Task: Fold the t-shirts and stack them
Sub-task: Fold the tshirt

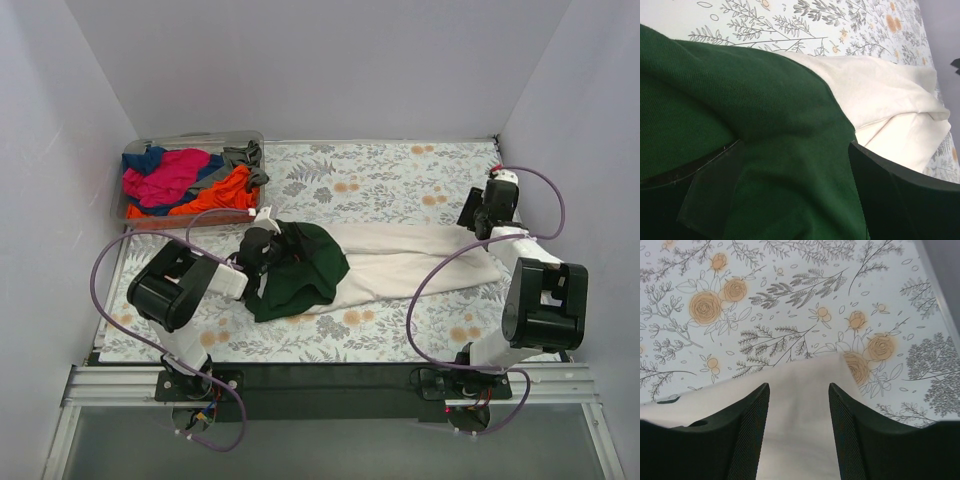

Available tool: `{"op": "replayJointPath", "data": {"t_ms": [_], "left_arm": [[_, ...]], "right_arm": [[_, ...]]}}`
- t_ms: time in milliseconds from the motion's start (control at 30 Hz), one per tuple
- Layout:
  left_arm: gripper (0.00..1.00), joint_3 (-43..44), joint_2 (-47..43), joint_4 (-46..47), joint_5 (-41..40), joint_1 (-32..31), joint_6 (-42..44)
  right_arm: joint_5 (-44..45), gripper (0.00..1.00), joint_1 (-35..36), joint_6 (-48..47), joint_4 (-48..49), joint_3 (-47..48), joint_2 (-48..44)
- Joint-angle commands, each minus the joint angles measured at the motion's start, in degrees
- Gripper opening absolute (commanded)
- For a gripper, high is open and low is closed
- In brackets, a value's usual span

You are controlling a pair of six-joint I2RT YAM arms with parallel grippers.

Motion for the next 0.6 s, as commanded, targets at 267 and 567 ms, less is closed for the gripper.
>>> {"op": "replayJointPath", "data": {"t_ms": [267, 567], "left_arm": [[0.79, -2.2, -2.3, -6.2, -2.7, 0.4, 3.0], [0.79, -2.3, -1.5, -5.6, -2.1, 0.5, 2.6]], "right_arm": [[3.5, 0.44, -1.9, -2.0, -0.5, 2.5, 2.6], [0.7, 0.39, -2.0, -2.3, -0.2, 4.4, 6.4]]}}
